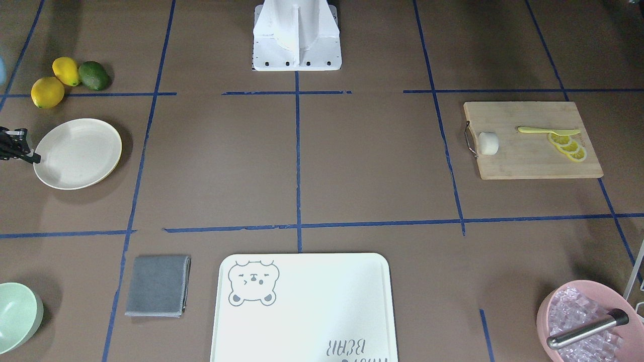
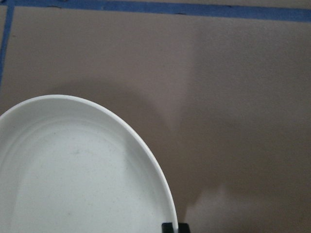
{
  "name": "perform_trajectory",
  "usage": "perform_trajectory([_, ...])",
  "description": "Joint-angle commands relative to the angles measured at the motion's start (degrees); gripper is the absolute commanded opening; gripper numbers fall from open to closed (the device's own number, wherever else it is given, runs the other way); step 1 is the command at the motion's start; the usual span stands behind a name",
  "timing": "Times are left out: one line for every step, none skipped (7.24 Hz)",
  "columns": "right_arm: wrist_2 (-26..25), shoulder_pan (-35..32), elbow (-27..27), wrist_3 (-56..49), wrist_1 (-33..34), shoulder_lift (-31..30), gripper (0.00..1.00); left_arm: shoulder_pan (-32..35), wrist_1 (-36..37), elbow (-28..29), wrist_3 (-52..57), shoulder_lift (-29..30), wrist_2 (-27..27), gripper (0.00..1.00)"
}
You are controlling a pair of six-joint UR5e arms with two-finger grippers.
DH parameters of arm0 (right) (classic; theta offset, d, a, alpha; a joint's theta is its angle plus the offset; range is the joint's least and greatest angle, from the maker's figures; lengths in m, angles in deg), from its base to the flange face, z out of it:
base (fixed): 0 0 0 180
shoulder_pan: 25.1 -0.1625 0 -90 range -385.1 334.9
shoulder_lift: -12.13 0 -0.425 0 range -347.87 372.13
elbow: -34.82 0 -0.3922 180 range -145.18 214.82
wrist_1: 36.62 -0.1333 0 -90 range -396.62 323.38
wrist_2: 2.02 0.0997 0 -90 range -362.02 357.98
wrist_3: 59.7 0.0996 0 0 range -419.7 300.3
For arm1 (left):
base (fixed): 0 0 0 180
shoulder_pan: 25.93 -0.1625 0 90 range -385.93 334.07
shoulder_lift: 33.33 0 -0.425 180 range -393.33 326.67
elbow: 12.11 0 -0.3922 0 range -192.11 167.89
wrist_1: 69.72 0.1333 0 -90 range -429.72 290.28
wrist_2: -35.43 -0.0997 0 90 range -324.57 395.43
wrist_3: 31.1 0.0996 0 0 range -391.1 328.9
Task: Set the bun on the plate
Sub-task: 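Drag the white plate with the right gripper toward the table centre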
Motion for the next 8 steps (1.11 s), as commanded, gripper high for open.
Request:
perform_trajectory([0.6, 0.3, 2.2, 4.9, -0.4, 8.1, 0.0, 0.0, 0.0, -0.3, 0.0, 0.0, 0.0, 1.0])
perform_trajectory([0.5, 1.8, 2.3, 5.2, -0.4, 12.4, 0.01, -0.1, 0.0, -0.4, 0.0, 0.0, 0.1, 1.0])
perform_trajectory([-1.1, 4.3, 1.8, 5.4, 0.2, 17.4, 0.02, -0.1, 0.1, -0.4, 0.0, 0.0, 0.1, 1.0])
perform_trajectory([-3.4, 7.1, 1.8, 9.1, 0.5, 20.1, 0.02, -0.1, 0.2, -0.4, 0.0, 0.0, 0.1, 1.0])
perform_trajectory([-6.1, 10.9, 1.8, 15.8, 0.5, 22.7, 0.02, -0.1, 0.1, -0.4, 0.0, 0.0, 0.1, 1.0])
perform_trajectory([-12.1, 16.0, 1.8, 22.4, 0.6, 25.6, 0.05, -0.1, 0.1, -0.4, 0.0, 0.0, 0.1, 1.0])
perform_trajectory([-14.6, 18.9, 1.8, 25.7, 4.4, 28.1, 0.07, -0.2, 0.0, -0.4, 0.1, 0.0, 0.1, 1.0])
perform_trajectory([-17.1, 21.6, 2.1, 27.8, 10.4, 31.3, 0.05, -0.7, 0.0, -0.4, 0.1, 0.0, 0.2, 1.0])
